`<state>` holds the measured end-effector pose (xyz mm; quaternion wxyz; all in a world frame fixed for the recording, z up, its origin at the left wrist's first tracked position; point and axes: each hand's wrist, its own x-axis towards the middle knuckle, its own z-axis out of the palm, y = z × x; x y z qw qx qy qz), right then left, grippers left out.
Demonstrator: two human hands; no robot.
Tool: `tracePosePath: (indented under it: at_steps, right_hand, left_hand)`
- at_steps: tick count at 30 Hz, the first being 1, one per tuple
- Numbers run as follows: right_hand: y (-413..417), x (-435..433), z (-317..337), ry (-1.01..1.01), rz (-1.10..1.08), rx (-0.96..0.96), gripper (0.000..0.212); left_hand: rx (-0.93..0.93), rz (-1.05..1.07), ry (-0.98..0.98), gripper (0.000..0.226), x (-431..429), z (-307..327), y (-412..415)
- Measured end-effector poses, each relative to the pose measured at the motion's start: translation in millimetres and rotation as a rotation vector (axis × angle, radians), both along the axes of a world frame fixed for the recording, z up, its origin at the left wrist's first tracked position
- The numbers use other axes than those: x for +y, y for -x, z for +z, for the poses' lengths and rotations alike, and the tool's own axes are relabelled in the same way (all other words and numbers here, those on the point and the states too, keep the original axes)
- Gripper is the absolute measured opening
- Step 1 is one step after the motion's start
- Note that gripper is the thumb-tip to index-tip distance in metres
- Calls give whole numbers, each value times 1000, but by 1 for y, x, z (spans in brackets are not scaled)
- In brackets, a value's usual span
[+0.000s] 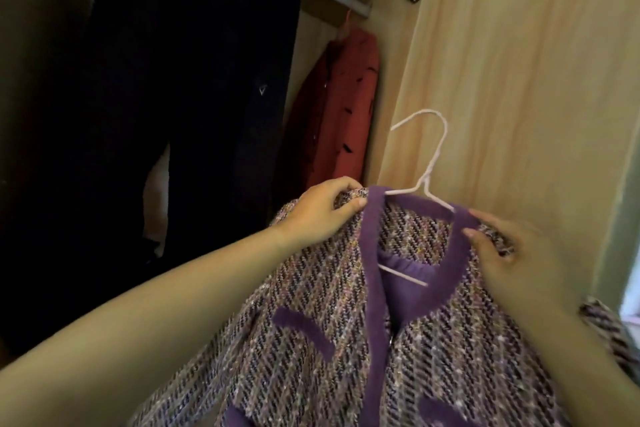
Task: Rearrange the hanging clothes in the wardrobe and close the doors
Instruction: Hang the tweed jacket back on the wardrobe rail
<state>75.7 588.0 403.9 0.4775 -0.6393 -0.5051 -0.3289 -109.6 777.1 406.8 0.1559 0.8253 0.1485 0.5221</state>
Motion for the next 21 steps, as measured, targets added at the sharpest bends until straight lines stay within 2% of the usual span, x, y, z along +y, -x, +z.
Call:
tracePosePath:
  at_steps: [3, 8, 17, 21]
  right_hand:
    - [-16, 24, 23, -6, -80, -30, 28]
    - [-26, 70, 55, 83, -203, -31, 28]
    - [-29, 159, 114, 11, -170, -76, 29]
    - [-27, 193, 142, 3, -162, -92, 30]
  left_hand:
    - [48, 21, -73, 18, 32, 25, -22]
    - [24, 72, -123, 22, 86, 50, -45]
    - [33, 216, -194, 19, 168, 112, -38]
    - [-53, 307, -204, 23, 209, 134, -40]
